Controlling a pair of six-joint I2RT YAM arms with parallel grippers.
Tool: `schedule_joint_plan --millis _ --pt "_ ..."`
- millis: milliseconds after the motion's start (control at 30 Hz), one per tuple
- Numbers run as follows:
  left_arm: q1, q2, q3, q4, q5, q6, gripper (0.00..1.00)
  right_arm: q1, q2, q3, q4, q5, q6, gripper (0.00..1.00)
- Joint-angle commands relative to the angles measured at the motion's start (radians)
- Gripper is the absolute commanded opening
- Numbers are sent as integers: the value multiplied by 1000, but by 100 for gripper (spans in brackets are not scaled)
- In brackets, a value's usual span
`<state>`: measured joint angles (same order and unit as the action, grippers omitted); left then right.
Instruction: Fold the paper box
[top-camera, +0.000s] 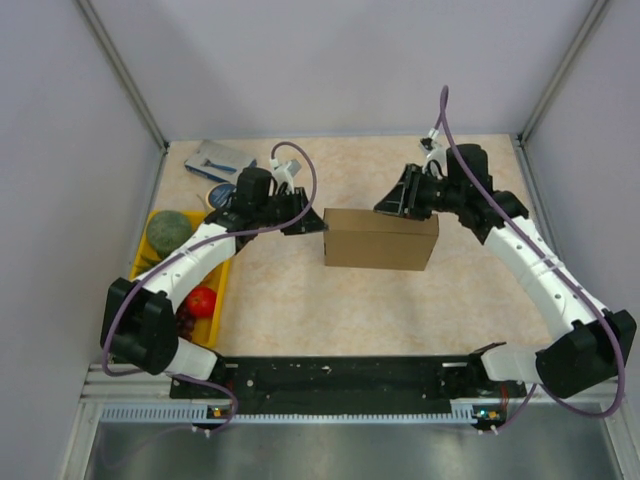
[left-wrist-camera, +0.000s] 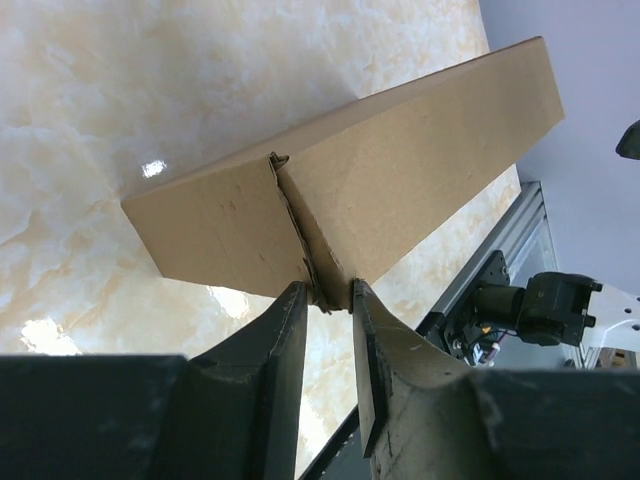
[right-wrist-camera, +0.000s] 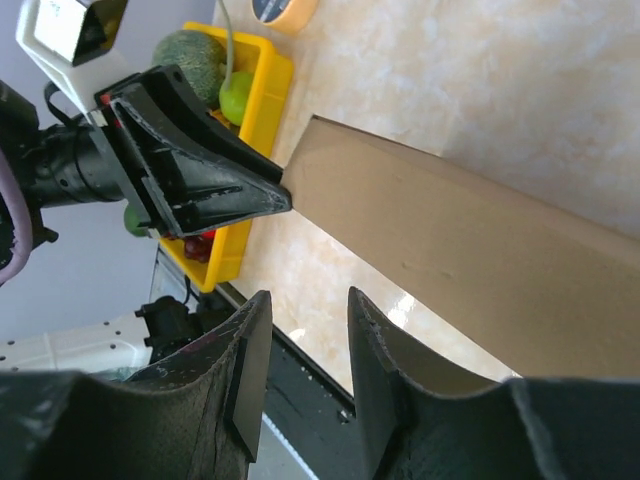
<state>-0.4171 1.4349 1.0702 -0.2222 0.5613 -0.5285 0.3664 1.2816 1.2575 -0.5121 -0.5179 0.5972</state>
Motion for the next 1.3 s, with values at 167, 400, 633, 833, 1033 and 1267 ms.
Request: schedule_joint_plan --millis 167,400,633,833,1033,1267 --pt "26 15 -72 -2 -15 31 32 5 -2 -58 67 -28 10 37" --pt "92 -8 -85 67 112 -22 54 0 -27 -60 70 -21 1 36" --pt "124 -16 -41 123 212 -82 64 -105 -102 -125 0 -16 -51 39" --pt "124 7 22 112 241 -79 70 -158 -130 -53 -262 255 -246 70" --pt "124 85 28 147 287 -82 63 -320 -96 -99 -238 21 -283 76" --pt "101 119 17 127 292 -36 42 -325 -62 -159 -171 -45 -303 65"
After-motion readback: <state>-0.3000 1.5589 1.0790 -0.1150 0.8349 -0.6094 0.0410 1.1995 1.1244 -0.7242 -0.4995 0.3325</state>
